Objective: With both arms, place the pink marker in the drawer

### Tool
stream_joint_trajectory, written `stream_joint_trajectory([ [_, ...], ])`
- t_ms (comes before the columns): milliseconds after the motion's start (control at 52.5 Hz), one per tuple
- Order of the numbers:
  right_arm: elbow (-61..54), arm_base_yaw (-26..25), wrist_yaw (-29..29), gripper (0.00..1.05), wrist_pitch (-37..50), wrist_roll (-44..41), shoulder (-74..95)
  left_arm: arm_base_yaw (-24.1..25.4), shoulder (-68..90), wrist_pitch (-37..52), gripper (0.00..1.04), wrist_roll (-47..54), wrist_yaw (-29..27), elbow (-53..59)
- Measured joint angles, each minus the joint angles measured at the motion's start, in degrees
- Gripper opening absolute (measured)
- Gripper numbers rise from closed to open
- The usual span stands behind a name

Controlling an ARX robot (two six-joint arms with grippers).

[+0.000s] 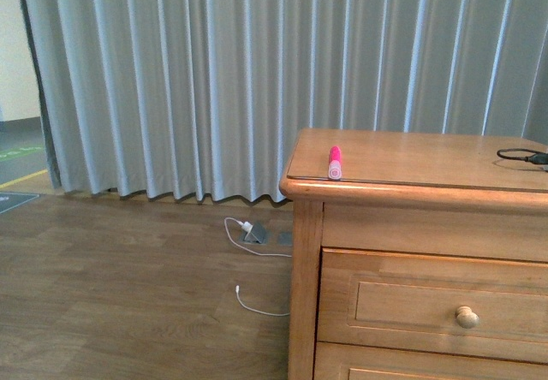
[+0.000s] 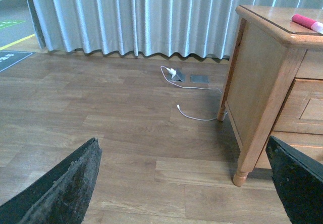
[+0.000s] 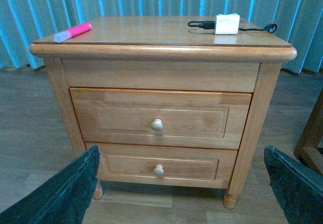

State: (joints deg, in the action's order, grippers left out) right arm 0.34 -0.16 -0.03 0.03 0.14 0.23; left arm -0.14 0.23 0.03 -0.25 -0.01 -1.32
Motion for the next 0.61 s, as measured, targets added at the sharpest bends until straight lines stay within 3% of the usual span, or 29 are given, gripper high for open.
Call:
stream_joint_trajectory([
  [609, 0.00, 0.00, -0.02, 0.96, 0.00, -0.02, 0.00, 0.00, 0.00, 0.00, 0.99, 0.00, 0.00, 0.00],
])
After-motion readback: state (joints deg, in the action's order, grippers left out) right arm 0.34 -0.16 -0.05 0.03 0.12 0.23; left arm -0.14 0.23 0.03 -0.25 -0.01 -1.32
